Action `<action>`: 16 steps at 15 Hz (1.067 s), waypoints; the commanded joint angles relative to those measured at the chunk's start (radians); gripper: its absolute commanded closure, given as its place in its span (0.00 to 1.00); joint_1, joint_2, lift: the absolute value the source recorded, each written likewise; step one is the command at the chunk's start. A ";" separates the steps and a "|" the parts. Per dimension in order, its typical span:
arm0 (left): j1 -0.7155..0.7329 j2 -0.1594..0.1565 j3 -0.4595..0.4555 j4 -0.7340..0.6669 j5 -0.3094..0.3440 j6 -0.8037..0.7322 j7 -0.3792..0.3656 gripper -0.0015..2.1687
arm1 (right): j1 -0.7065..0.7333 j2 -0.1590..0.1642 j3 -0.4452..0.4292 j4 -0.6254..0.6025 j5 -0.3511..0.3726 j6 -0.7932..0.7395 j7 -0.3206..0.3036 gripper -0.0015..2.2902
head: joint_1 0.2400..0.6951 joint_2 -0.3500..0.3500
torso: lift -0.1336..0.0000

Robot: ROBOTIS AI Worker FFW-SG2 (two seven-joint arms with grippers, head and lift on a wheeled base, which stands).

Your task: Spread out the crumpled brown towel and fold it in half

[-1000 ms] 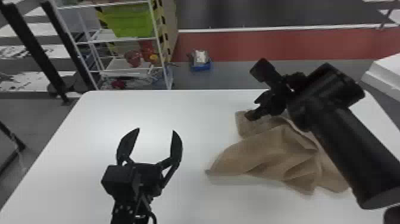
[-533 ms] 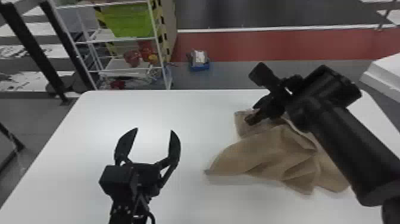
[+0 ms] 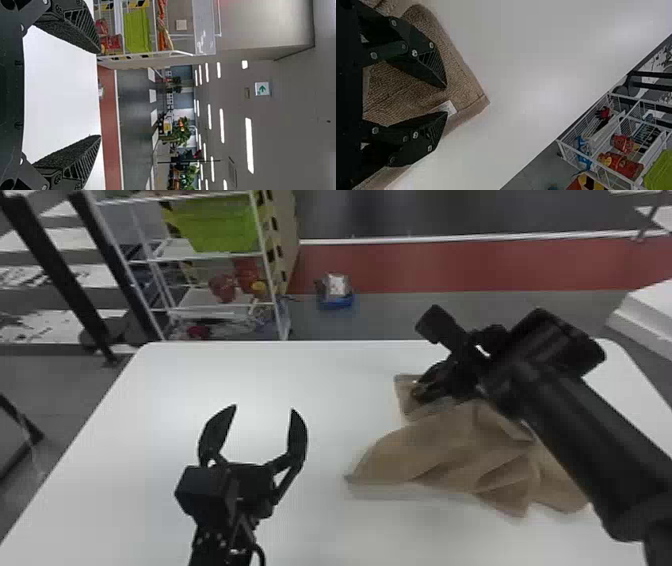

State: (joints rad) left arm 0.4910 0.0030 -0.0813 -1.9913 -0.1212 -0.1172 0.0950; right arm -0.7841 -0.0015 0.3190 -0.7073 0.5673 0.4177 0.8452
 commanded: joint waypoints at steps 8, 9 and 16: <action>-0.008 0.015 0.023 0.016 0.015 -0.009 0.005 0.07 | 0.121 0.002 -0.080 -0.340 -0.012 0.174 0.080 0.57 | 1.00 0.68 | 0.07; -0.008 0.017 0.029 0.016 0.018 -0.009 0.005 0.07 | 0.155 0.002 -0.118 -0.425 -0.012 0.208 0.084 0.57 | 1.00 0.68 | 0.07; 0.017 0.015 0.028 -0.011 0.018 -0.025 0.002 0.07 | 0.347 0.002 -0.219 -1.048 -0.076 0.557 0.092 0.57 | 1.00 0.67 | 0.07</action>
State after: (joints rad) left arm 0.4991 0.0188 -0.0528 -1.9932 -0.1013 -0.1368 0.0966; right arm -0.4761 -0.0015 0.1121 -1.6113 0.5012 0.8719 0.9408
